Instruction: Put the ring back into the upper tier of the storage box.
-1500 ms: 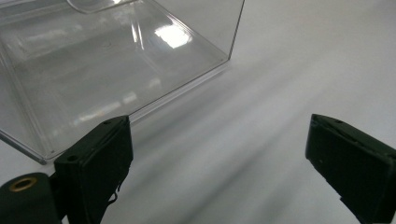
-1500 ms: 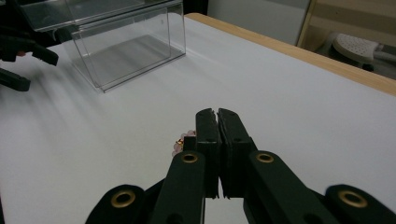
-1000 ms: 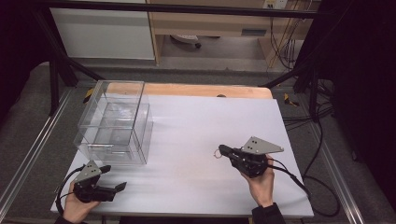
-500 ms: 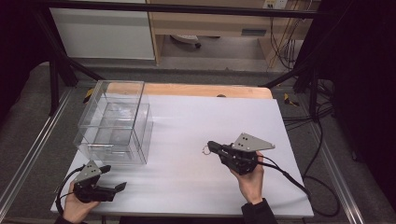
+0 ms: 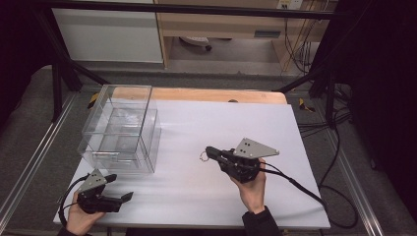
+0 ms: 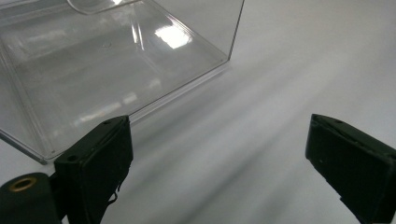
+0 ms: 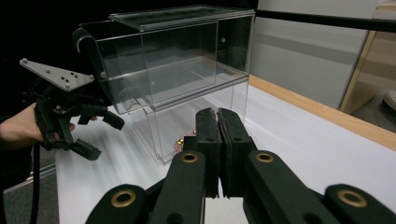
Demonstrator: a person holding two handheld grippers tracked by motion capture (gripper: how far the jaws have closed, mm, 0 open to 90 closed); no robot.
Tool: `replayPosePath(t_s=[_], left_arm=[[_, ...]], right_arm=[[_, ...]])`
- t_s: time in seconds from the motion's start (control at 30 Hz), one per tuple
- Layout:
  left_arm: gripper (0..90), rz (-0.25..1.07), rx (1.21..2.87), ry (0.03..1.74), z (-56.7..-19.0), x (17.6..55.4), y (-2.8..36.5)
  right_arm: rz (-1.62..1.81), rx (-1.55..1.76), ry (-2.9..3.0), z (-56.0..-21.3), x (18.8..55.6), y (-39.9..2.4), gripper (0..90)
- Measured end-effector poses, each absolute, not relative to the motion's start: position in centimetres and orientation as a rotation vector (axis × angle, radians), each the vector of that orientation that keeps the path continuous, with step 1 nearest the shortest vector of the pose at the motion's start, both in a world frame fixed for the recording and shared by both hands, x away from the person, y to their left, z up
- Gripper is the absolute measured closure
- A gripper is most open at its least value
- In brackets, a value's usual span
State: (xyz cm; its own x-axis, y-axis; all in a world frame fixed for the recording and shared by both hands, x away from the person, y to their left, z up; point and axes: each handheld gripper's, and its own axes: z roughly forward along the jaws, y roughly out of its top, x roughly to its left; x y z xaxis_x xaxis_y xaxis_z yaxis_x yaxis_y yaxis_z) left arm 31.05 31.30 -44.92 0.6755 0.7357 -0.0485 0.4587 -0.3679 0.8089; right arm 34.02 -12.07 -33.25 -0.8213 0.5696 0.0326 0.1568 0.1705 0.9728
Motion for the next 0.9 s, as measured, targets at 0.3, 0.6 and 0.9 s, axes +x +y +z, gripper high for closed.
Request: replayPosePath(t_s=[0.3,0.6,0.9], left_arm=[[7.1,0.407,2.028,0.921,-44.9,31.1,31.3],[7.1,0.406,2.028,0.92,-44.9,31.1,31.3],[7.1,0.405,2.027,0.92,-44.9,31.0,31.3]], right_arm=[[1.719,0.651,2.11,-32.2,34.2,-10.3,88.3],[1.745,0.611,2.111,-31.1,34.5,-8.4,88.3],[1.771,0.583,2.109,-30.3,34.7,-6.5,88.4]])
